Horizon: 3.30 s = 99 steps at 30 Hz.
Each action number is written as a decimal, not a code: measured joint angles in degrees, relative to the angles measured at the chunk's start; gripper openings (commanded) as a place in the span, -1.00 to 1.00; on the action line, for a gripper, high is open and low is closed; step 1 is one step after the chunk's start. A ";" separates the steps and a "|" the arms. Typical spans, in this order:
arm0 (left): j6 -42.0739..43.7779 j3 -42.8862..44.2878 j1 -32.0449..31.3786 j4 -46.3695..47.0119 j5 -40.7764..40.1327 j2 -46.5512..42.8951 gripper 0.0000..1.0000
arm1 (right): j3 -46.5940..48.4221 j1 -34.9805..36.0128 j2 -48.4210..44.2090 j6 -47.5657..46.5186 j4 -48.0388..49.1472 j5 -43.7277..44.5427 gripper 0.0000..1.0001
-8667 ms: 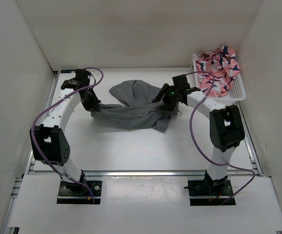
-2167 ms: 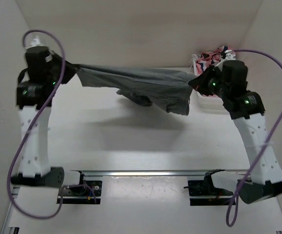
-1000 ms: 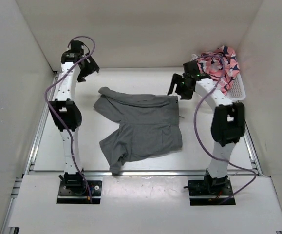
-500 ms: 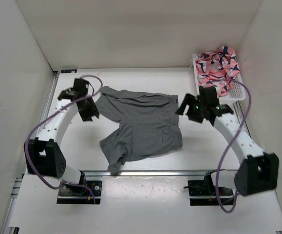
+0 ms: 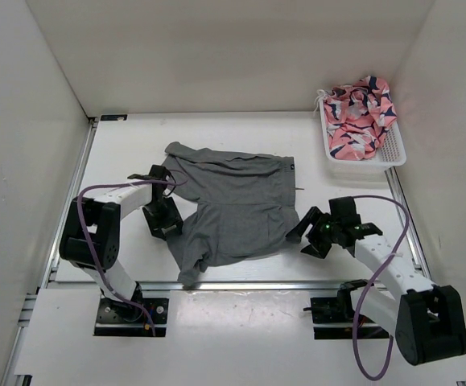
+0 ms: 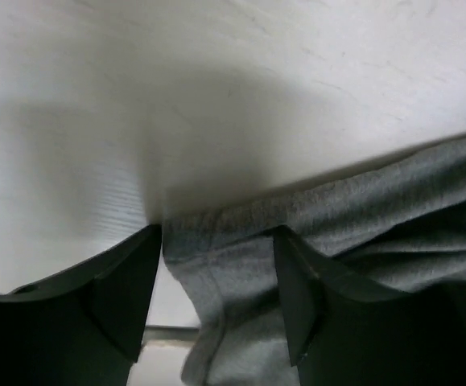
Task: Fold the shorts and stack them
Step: Flatten the shorts out, then fold the shorts
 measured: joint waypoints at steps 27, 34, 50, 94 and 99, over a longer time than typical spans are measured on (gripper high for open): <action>2.34 23.87 8.07 -8.87 -6.25 5.40 -0.80 | 3.02 0.00 7.80 3.21 5.62 8.72 -1.00; 4.17 30.93 10.29 -10.60 -8.11 18.40 0.61 | 3.76 0.00 7.82 2.25 4.68 9.68 -0.70; -1.42 3.37 11.50 -14.05 -4.11 -21.70 0.28 | 4.37 0.17 -2.51 -0.17 -1.81 11.96 0.00; -19.12 -1.20 3.85 -17.90 -5.14 -26.49 -0.80 | -0.92 0.28 2.71 3.02 5.31 9.55 -1.00; -19.02 8.44 3.80 -20.83 -6.45 -26.53 -0.80 | 6.03 0.33 -0.74 0.37 -1.57 11.04 -1.00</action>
